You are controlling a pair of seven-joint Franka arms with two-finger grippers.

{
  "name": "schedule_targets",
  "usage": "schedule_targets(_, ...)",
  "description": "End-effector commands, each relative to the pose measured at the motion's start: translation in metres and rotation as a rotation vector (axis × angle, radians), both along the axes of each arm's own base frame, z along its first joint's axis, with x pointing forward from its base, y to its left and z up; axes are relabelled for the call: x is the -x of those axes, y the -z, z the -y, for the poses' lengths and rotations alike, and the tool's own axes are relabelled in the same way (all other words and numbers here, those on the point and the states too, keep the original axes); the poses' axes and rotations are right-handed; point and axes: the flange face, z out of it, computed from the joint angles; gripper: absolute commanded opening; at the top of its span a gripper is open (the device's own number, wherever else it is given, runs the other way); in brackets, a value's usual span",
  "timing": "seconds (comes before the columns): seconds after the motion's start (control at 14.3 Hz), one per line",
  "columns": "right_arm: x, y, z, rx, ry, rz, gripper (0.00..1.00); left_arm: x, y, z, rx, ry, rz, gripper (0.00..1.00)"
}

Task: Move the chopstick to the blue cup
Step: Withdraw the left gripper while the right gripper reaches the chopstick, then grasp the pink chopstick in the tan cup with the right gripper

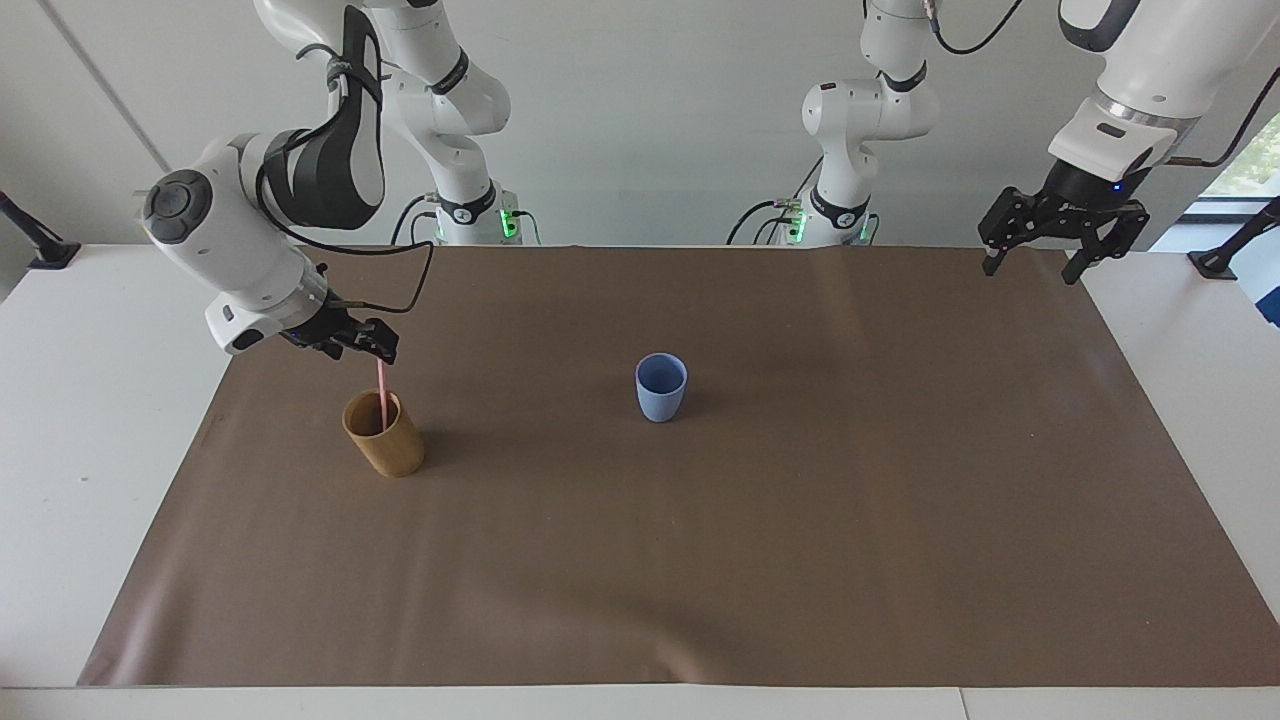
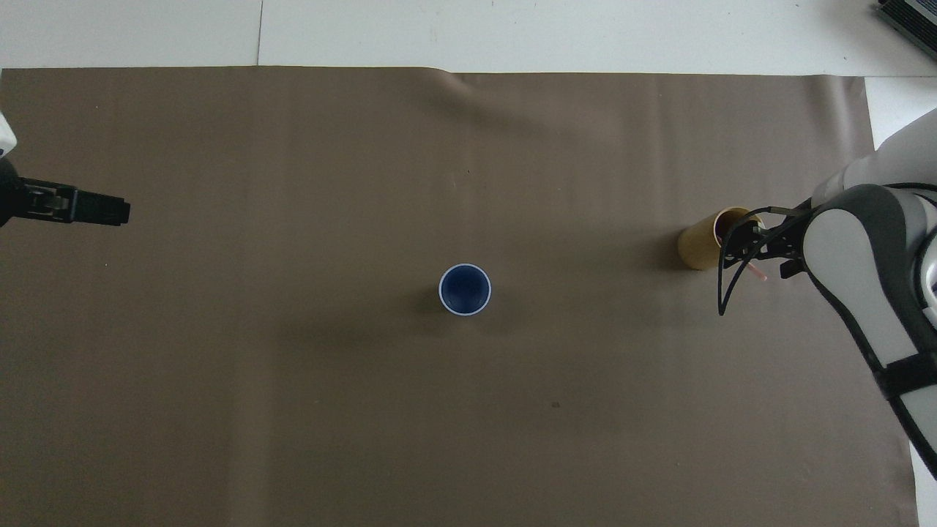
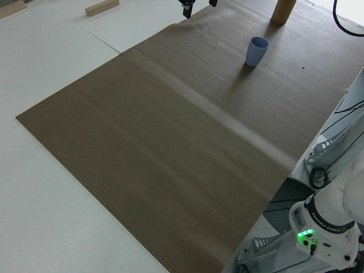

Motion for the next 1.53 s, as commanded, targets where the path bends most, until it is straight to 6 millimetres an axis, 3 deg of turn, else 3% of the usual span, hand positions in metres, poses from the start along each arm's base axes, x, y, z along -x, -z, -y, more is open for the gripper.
schedule_targets(0.0,0.003,-0.005,-0.004,-0.055,0.007,-0.003,0.75,0.007,-0.006,-0.004,0.014,-0.003,-0.048,1.00)
schedule_targets(0.21,0.004,-0.005,-0.005,-0.060,0.015,-0.005,0.69,0.011,-0.003,-0.001,0.013,0.007,-0.084,1.00)
schedule_targets(0.35,0.004,-0.005,-0.005,-0.060,0.016,-0.007,0.48,0.012,-0.004,-0.003,0.010,0.003,-0.084,1.00)
schedule_targets(0.49,0.005,-0.004,-0.005,-0.062,0.015,-0.012,0.36,0.011,-0.008,-0.004,-0.003,0.002,-0.073,1.00)
schedule_targets(0.91,0.005,-0.005,-0.006,-0.061,0.012,-0.014,0.22,0.015,-0.009,-0.001,-0.053,0.009,-0.091,1.00)
schedule_targets(1.05,0.005,-0.005,-0.006,-0.061,0.012,-0.014,0.18,0.021,-0.019,0.002,-0.069,0.019,-0.066,1.00)
schedule_targets(1.25,0.004,-0.004,-0.006,-0.061,0.012,-0.014,0.05,0.026,-0.025,-0.006,-0.060,0.001,-0.057,1.00)
schedule_targets(1.46,0.002,-0.006,-0.005,-0.060,0.012,-0.010,0.02,0.025,-0.025,-0.012,-0.059,-0.011,-0.057,1.00)
